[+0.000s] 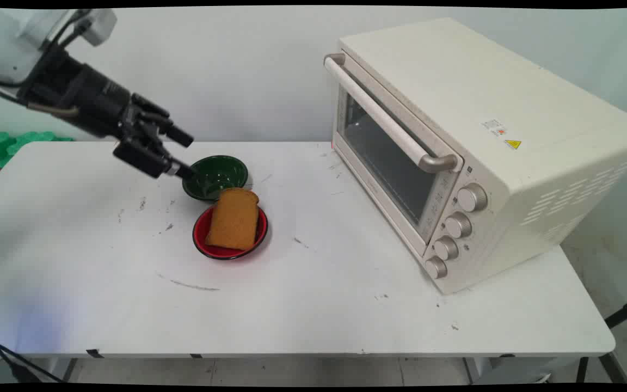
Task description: Open the oven
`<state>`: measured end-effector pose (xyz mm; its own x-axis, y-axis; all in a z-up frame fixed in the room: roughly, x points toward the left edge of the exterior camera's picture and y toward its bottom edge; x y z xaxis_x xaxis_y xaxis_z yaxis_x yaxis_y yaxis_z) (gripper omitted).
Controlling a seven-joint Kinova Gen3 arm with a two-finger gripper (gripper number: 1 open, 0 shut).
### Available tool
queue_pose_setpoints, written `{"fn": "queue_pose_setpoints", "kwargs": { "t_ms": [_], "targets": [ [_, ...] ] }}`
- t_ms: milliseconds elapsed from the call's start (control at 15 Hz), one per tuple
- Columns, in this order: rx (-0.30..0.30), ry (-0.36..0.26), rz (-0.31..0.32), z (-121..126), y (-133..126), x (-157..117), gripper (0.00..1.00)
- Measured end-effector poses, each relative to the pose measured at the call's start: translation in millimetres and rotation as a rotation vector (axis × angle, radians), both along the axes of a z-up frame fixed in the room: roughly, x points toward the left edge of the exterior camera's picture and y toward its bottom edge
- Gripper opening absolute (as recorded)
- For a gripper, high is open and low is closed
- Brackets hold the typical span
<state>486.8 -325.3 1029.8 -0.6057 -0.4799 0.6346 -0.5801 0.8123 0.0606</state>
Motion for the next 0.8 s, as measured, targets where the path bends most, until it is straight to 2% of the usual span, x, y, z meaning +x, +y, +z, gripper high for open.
{"fn": "queue_pose_setpoints", "kwargs": {
  "t_ms": [400, 800],
  "targets": [
    [-0.054, 0.010, 0.019, 19.9, -31.0, -25.8, 1.00],
    [-0.103, 0.005, 0.052, 50.2, -89.5, -75.1, 1.00]
  ]
}}
